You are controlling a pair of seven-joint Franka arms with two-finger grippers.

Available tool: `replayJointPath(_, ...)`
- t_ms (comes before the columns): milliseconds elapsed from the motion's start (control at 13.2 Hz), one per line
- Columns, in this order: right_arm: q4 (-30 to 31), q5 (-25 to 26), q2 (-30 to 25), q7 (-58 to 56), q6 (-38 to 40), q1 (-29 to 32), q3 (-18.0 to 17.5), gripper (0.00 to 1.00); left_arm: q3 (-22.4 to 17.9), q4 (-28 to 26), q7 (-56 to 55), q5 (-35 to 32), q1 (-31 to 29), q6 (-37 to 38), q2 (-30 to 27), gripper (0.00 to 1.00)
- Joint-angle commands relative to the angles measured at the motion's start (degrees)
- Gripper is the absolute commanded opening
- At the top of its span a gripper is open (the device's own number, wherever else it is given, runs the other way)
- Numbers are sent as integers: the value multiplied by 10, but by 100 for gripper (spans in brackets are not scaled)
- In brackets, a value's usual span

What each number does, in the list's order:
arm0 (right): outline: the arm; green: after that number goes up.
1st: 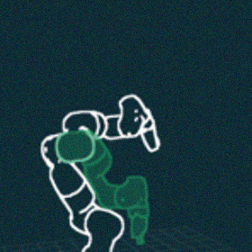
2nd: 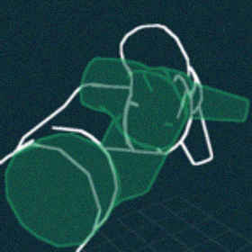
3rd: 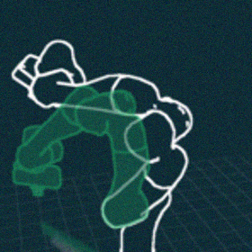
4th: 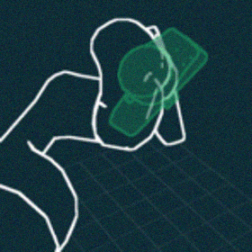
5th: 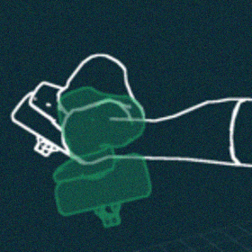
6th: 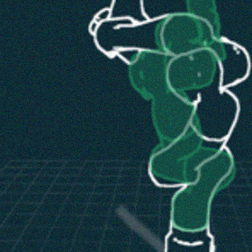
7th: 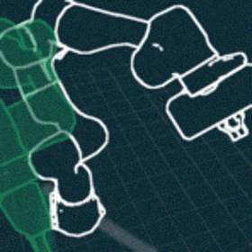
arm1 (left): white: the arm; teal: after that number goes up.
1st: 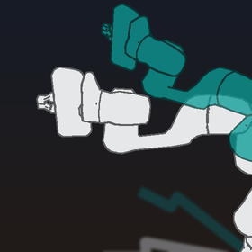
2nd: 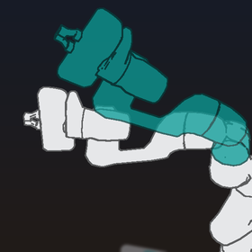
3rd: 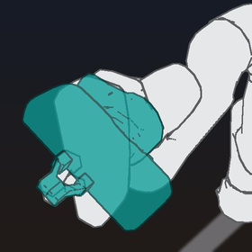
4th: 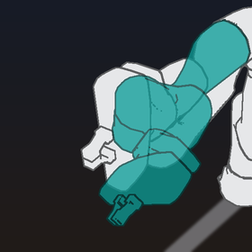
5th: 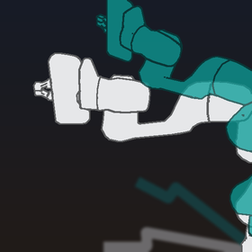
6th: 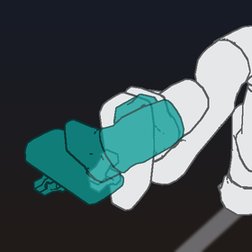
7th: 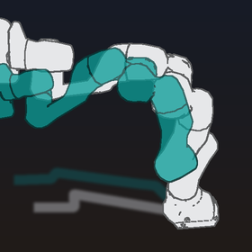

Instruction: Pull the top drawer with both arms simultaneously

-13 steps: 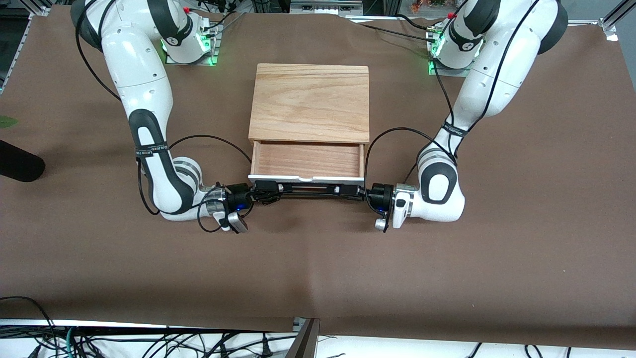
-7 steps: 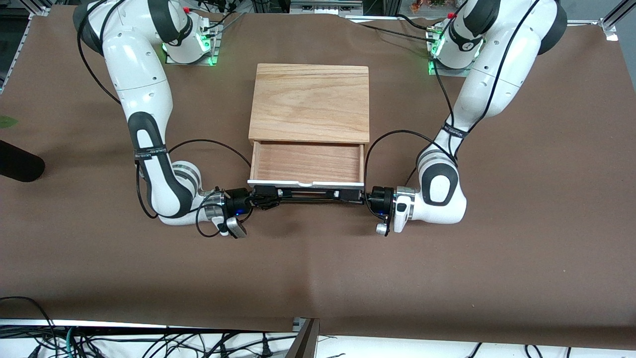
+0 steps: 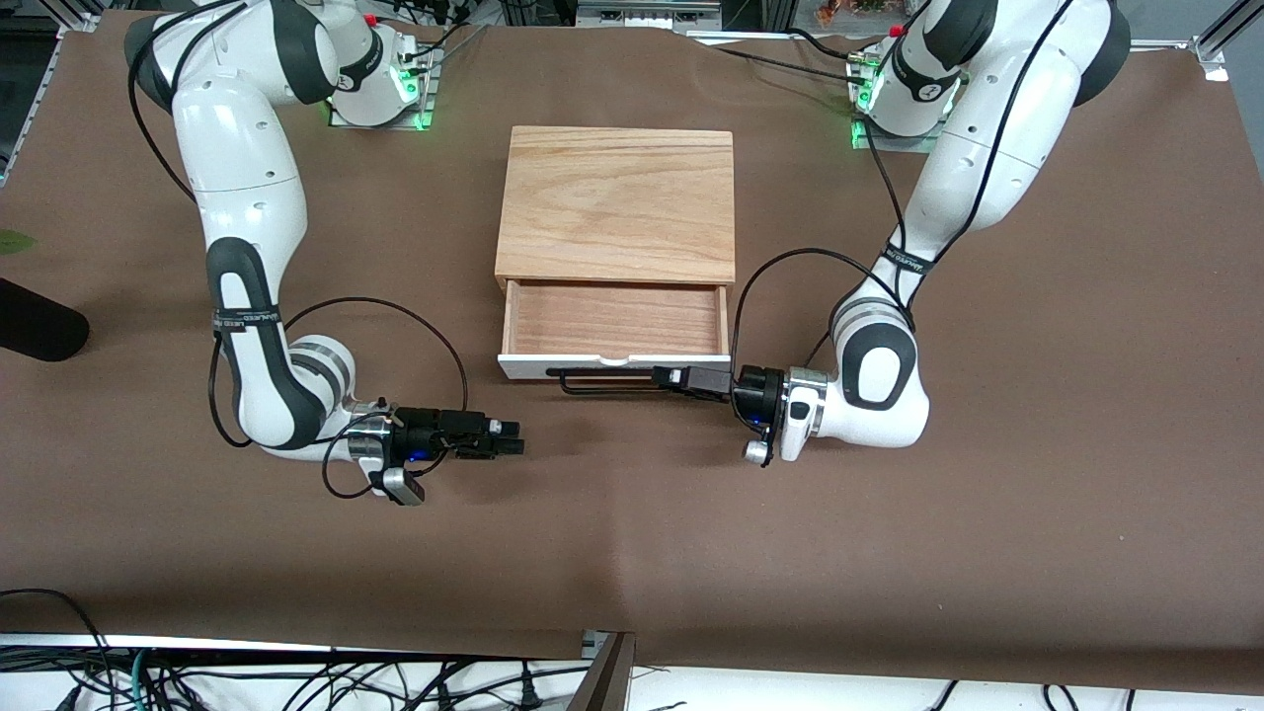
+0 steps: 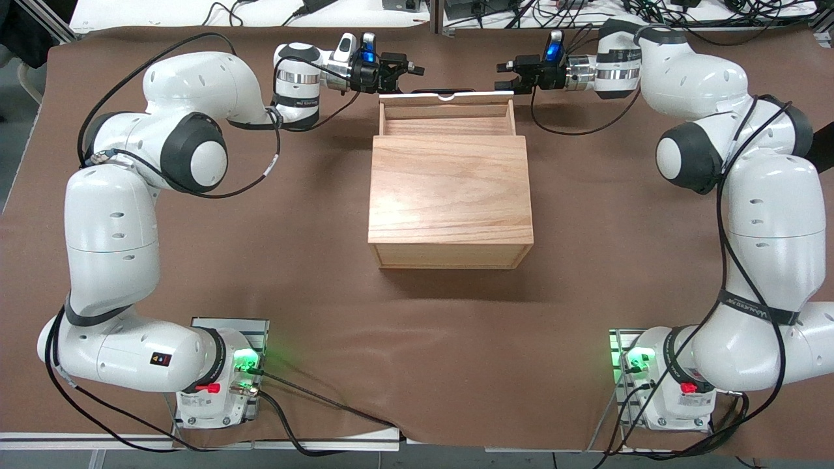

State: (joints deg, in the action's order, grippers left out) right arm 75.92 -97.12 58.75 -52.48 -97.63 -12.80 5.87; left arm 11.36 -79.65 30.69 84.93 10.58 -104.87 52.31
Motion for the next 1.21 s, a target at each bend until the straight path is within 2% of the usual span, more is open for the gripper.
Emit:
replayJointPath(0, -21, 18, 4, 9, -2, -6, 22, 100, -13, -16, -18, 5, -4, 22, -22, 100)
replayJointPath(151, -23, 30, -5, 21, -2, -8, 44, 100, -20, -16, -12, 2, 1, 19, -19, 100)
replayJointPath(302, -26, 39, -8, 87, 2, -14, 76, 100, -20, -16, -9, 2, 2, 17, -12, 100)
replayJointPath(453, -31, 92, -24, 133, -2, -20, 99, 100, -21, -15, 2, 1, 1, 16, -9, 100)
replayJointPath(605, -47, 147, -36, 177, -1, -20, 113, 100, -48, -1, 2, -2, 10, 16, -5, 100)
replayJointPath(680, -47, 166, -38, 200, -1, -20, 114, 100, -63, 12, 2, -19, 15, 17, 8, 100)
replayJointPath(831, -47, 170, -40, 210, -7, -23, 115, 100, -68, 40, -4, -31, 16, 17, 21, 100)
replayJointPath(907, -47, 185, -40, 211, -19, -25, 118, 100, -78, 51, -15, -55, 16, 17, 17, 100)
replayJointPath(1134, -49, 284, -56, 261, -28, -29, 139, 100, -90, 86, -37, -131, 7, 17, 13, 100)
